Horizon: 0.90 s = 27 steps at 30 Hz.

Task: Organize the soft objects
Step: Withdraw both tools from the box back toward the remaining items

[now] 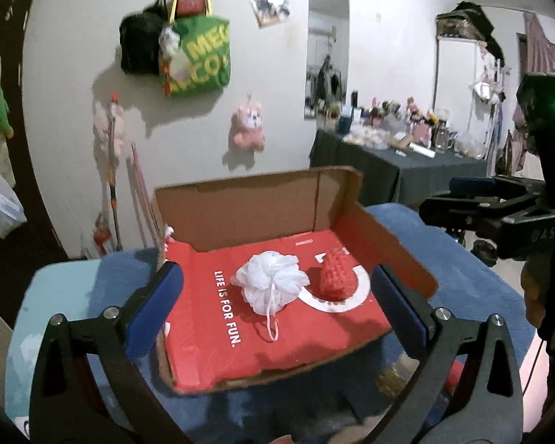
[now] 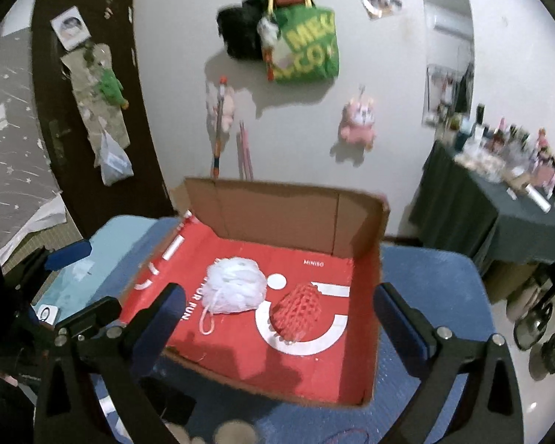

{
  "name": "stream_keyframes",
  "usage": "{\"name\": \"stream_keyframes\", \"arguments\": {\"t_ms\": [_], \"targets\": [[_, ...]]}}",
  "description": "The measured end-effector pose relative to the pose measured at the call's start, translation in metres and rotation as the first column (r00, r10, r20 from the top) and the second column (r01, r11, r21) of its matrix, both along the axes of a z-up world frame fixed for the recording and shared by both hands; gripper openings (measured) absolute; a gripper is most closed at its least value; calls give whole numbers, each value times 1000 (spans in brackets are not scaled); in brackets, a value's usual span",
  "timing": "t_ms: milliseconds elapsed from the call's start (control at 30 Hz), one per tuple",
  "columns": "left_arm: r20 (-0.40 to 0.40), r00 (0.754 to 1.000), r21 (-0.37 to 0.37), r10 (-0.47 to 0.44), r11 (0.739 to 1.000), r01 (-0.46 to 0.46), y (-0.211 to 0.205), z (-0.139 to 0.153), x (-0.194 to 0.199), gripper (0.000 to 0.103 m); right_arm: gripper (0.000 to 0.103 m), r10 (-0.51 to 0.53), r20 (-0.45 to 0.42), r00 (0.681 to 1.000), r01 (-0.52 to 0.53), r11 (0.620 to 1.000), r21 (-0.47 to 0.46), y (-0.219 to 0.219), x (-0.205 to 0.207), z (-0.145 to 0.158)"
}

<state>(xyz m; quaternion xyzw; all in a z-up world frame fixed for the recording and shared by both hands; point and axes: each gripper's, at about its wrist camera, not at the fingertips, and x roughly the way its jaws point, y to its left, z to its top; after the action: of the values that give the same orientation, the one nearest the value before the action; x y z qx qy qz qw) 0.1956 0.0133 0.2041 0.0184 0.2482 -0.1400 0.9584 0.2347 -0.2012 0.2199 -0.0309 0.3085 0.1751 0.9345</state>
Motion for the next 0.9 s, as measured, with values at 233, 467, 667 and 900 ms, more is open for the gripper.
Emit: {"name": "stream_keyframes", "arguments": {"t_ms": [233,467,667,900], "targets": [[120,993,-10,23,1000,-22,6,12,-78,103,103,-12,146,989,8,1000,25,-8,-89,9],[181,981,-72,63,996,-50,14,-1,-139,103,103,-51,246,968,48,999,20,-12,-162,-15],[218,973,-105,75,993,-53,10,-23,-177,103,103,-103,325,940,111,994,-6,-8,-208,-49],[214,970,-93,115,991,-97,0,-68,-205,103,103,-166,381,909,188,982,-20,-7,-235,-101]]}}
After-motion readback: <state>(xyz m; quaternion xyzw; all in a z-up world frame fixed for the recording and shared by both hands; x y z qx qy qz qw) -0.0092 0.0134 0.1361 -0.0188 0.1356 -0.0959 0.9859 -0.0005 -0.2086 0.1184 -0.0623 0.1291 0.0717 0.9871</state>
